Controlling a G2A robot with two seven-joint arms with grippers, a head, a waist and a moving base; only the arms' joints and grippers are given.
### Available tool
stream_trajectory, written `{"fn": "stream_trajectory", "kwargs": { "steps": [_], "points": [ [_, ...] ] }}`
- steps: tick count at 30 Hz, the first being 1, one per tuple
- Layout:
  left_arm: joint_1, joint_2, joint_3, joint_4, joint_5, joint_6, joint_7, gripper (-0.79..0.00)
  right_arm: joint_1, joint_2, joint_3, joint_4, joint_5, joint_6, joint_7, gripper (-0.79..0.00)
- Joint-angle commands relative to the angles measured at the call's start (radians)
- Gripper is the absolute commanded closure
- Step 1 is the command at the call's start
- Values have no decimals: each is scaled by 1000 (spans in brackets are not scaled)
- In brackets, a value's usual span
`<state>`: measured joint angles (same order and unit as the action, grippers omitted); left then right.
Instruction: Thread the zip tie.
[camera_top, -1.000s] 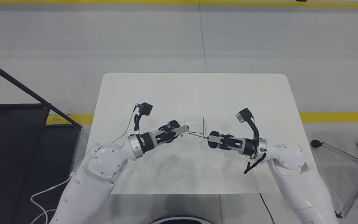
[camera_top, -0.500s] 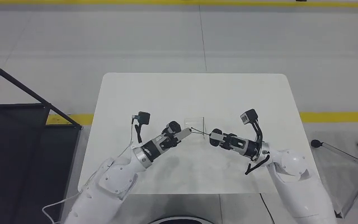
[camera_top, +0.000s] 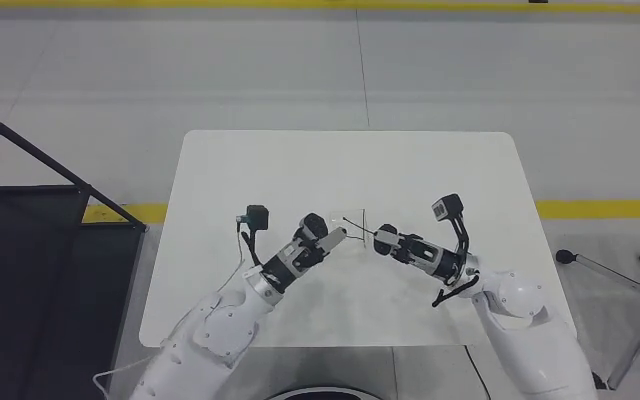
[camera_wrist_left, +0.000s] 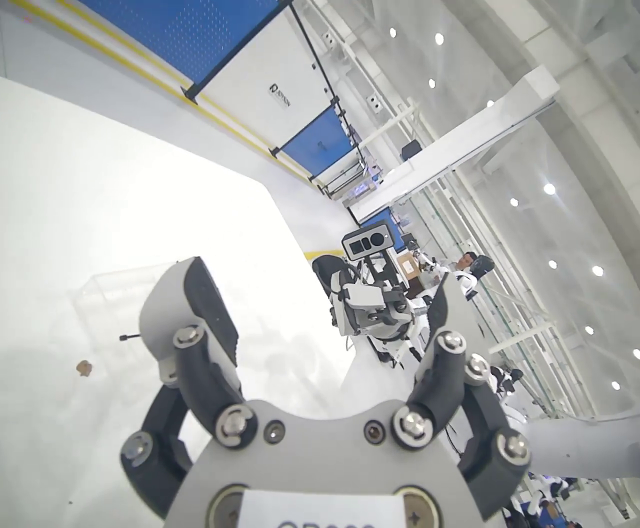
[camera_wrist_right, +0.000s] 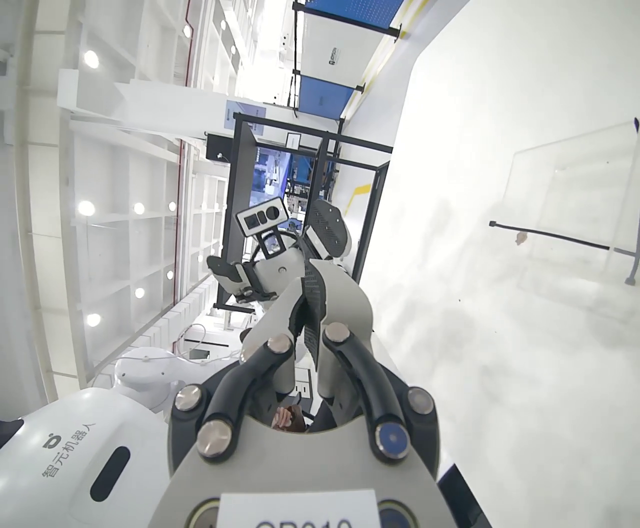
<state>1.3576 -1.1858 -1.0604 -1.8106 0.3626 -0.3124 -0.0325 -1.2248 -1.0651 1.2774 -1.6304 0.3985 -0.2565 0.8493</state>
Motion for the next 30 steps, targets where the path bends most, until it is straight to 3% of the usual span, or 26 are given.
{"fn": "stream_trajectory", "kwargs": {
  "steps": [1,6,10,13,16,30],
  "points": [
    [-6,-9,40,22,50,-28,72,-785,0,-1,-1,2,11,-6,-2,0],
    [-19,-29,96,88,88,-118,189,-760,-4,-4,0,4,14,-32,-21,0],
    [-30,-43,125,151,43,-220,235,-613,-12,-5,-2,1,6,-51,-22,0],
    [-44,-52,140,202,3,-282,250,-376,-18,-5,-3,0,1,-56,-21,0],
    [-61,-62,151,243,-20,-315,261,-317,-21,-5,-1,-1,-2,-59,-19,0],
    [-113,-100,183,330,-40,-337,267,-280,-30,-4,-3,-9,-48,-93,-1,0]
  ]
}}
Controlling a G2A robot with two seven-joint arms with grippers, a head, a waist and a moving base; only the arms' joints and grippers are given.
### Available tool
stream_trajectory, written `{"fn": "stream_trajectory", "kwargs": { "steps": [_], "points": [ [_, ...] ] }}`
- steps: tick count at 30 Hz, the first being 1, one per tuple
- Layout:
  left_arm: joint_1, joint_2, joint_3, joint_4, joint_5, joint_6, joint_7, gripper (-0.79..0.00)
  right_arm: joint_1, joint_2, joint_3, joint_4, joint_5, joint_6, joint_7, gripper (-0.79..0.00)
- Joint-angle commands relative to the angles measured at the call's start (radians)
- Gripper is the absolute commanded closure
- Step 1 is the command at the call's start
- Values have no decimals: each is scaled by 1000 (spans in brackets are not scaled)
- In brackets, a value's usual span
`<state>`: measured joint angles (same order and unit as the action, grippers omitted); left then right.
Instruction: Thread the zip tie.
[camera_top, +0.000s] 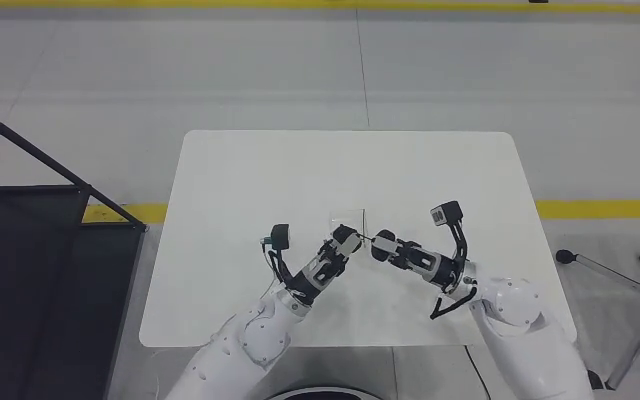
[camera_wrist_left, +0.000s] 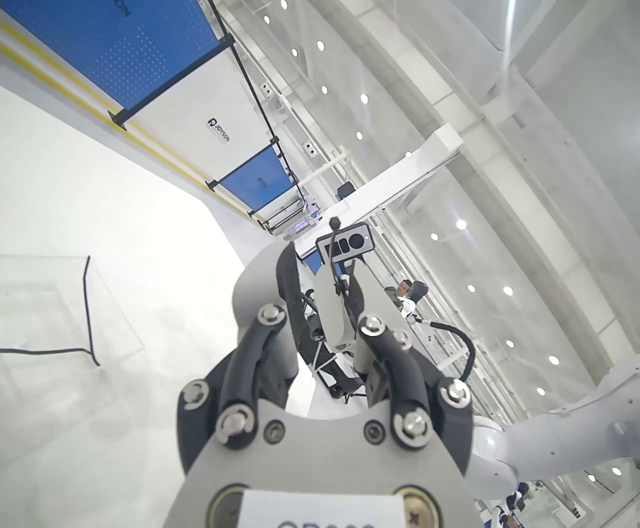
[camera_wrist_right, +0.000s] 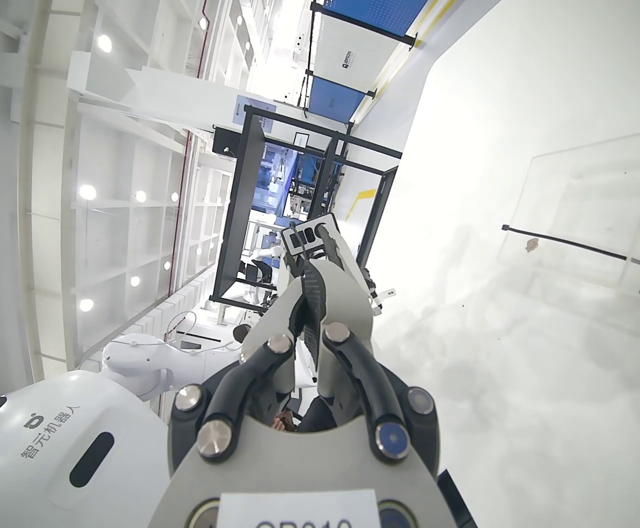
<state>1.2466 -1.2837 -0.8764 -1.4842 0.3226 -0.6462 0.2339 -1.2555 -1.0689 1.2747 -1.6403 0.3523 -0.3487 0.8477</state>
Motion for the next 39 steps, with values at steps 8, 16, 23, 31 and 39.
{"fn": "stream_trajectory", "kwargs": {
  "steps": [8,16,23,31,39],
  "points": [
    [-4,-14,-7,16,-1,-22,-2,-191,5,-1,-6,4,-12,4,3,0],
    [1,-22,-19,20,-1,-31,-20,-80,13,-2,-11,8,-10,13,6,0],
    [7,-29,-30,20,-1,-33,-31,-43,15,-3,-13,10,-11,15,8,0],
    [12,-36,-43,20,5,-34,-37,0,17,-4,-18,12,-21,17,9,0],
    [18,-43,-52,18,9,-32,-48,0,15,-4,-19,8,-28,18,7,0]
  ]
}}
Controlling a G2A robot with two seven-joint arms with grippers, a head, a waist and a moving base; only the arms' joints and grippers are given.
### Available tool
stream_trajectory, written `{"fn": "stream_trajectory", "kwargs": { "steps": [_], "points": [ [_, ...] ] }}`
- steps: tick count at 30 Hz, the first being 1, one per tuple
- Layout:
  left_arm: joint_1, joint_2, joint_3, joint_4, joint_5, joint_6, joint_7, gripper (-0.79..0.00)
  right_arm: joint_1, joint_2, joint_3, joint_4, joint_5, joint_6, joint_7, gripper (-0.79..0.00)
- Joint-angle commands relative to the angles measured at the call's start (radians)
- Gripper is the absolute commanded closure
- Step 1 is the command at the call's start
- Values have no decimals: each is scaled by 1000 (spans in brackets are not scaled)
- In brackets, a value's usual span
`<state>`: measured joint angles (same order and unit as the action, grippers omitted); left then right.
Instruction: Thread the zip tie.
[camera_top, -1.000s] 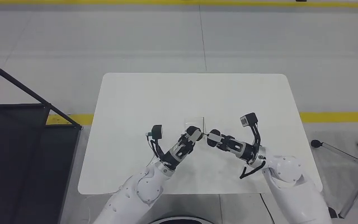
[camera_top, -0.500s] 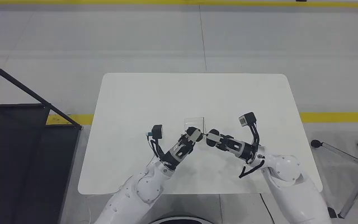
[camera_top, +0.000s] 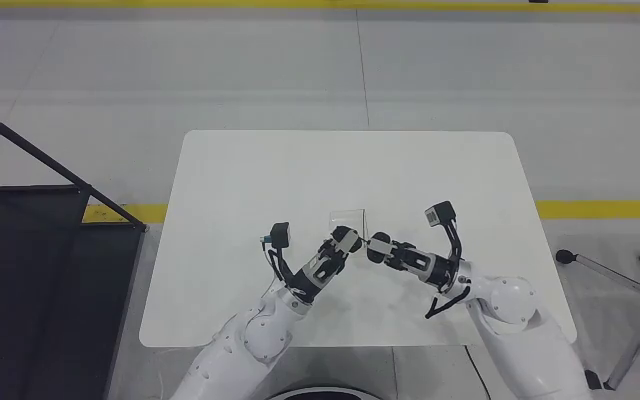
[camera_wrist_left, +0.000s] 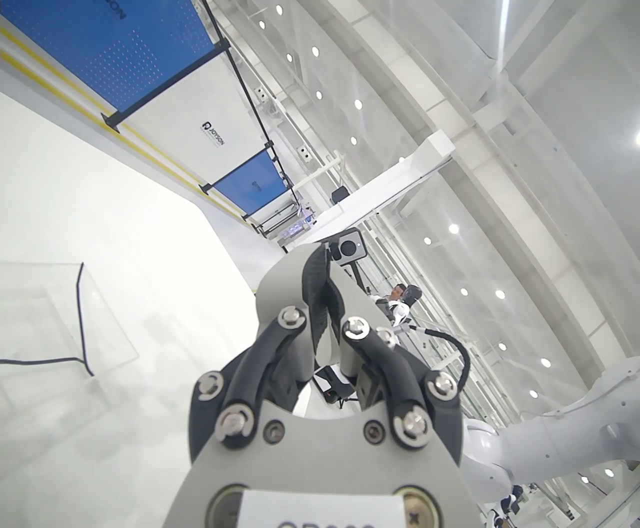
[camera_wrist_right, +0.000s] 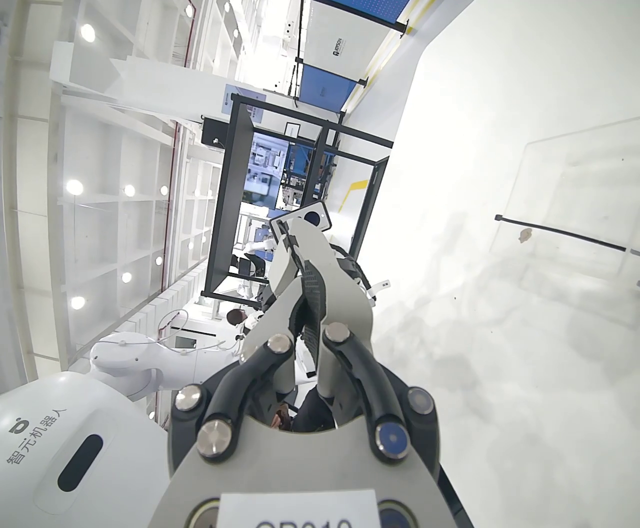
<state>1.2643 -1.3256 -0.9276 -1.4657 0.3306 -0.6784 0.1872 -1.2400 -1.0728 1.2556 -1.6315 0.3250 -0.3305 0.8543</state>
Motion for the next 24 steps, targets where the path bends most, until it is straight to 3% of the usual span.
{"fn": "stream_trajectory", "kwargs": {
  "steps": [1,6,8,11,12,17,24],
  "points": [
    [1,-2,-2,0,1,0,-3,0,-1,0,0,-1,-2,-1,1,0],
    [5,-6,-8,0,7,-2,-4,0,-4,0,0,-3,-5,2,-2,0],
    [7,-7,-11,1,10,-5,-2,0,-5,0,0,-2,-3,3,-3,-345],
    [13,-9,-17,-2,17,-11,2,0,-6,0,4,-2,-2,3,-4,-619],
    [15,-9,-20,-2,20,-13,2,0,-8,1,6,-2,-2,2,-5,-668],
    [44,-5,-62,-29,38,-30,29,0,-19,4,29,-27,-21,4,-22,-785],
    [155,24,-201,-150,100,4,18,0,-49,11,71,-111,-131,51,-113,-785]
  ]
}}
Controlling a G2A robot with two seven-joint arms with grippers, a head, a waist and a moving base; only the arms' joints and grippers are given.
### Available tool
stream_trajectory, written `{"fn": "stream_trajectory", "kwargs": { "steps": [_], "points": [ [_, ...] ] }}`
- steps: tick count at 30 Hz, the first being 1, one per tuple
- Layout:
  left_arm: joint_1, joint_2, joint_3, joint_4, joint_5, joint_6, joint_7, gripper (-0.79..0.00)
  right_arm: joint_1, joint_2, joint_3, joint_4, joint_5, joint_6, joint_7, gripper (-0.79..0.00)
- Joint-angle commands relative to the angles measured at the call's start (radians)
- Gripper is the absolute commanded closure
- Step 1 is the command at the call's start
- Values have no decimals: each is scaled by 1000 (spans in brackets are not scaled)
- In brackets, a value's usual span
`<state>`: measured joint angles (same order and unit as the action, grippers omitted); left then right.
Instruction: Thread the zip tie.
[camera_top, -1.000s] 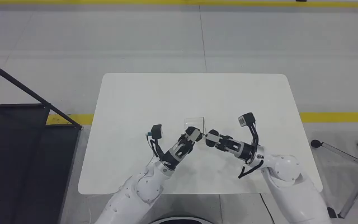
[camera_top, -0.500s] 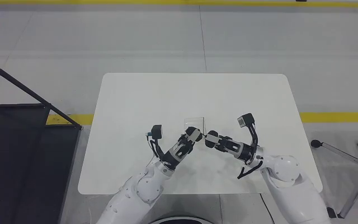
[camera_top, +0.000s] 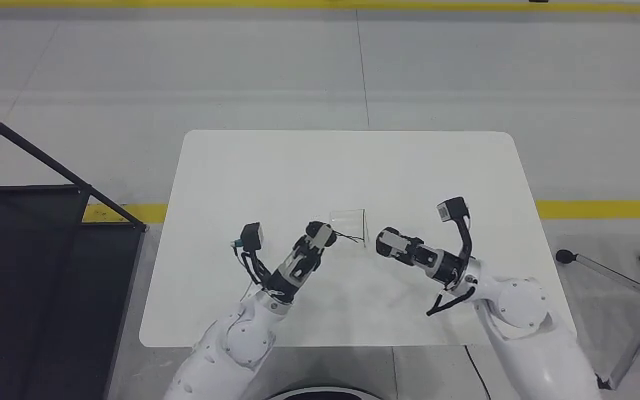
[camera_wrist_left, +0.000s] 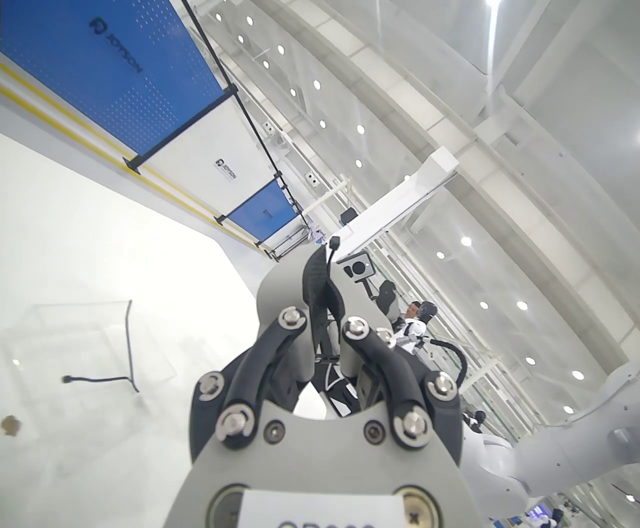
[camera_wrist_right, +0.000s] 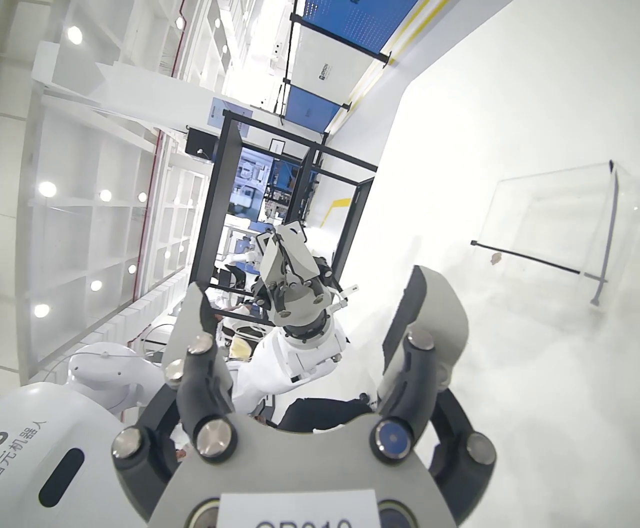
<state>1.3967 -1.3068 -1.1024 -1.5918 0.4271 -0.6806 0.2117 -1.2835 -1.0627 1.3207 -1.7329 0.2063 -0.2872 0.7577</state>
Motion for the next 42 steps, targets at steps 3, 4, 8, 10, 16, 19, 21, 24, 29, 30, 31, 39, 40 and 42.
{"fn": "stream_trajectory", "kwargs": {
  "steps": [3,4,8,10,16,19,21,24,29,30,31,39,40,42],
  "points": [
    [81,19,-96,-80,7,32,-29,0,-10,1,13,-15,-18,13,-30,-785],
    [99,23,-117,-97,5,36,-40,0,-10,1,13,-15,-18,13,-30,-785],
    [152,35,-189,-133,5,67,-79,0,-10,1,13,-15,-18,13,-30,-785],
    [168,39,-211,-142,2,73,-94,0,-10,1,13,-15,-18,13,-30,-785],
    [172,40,-214,-144,2,73,-105,0,-13,1,6,-37,-68,16,-53,-785],
    [171,40,-214,-145,4,77,-106,0,-3,0,-14,-84,-236,82,-116,-785],
    [162,37,-209,-156,35,120,-84,0,4,-2,-52,-138,-387,160,-156,-785],
    [150,32,-202,-156,24,166,-66,0,21,-5,-120,-206,-612,267,-173,-785],
    [146,36,-244,-145,9,210,-88,0,54,-13,-244,-280,-945,417,-148,-785],
    [149,37,-255,-144,4,210,-93,0,57,-14,-257,-286,-975,437,-146,-785],
    [153,38,-266,-144,-1,207,-99,0,57,-14,-257,-286,-975,437,-146,-785],
    [180,45,-308,-158,-9,182,-129,0,57,-14,-257,-286,-975,437,-146,-785],
    [180,45,-308,-158,-9,182,-129,0,57,-14,-257,-286,-975,437,-146,-785],
    [180,45,-308,-158,-9,182,-129,0,56,-14,-258,-286,-974,433,-150,-785]
  ]
}}
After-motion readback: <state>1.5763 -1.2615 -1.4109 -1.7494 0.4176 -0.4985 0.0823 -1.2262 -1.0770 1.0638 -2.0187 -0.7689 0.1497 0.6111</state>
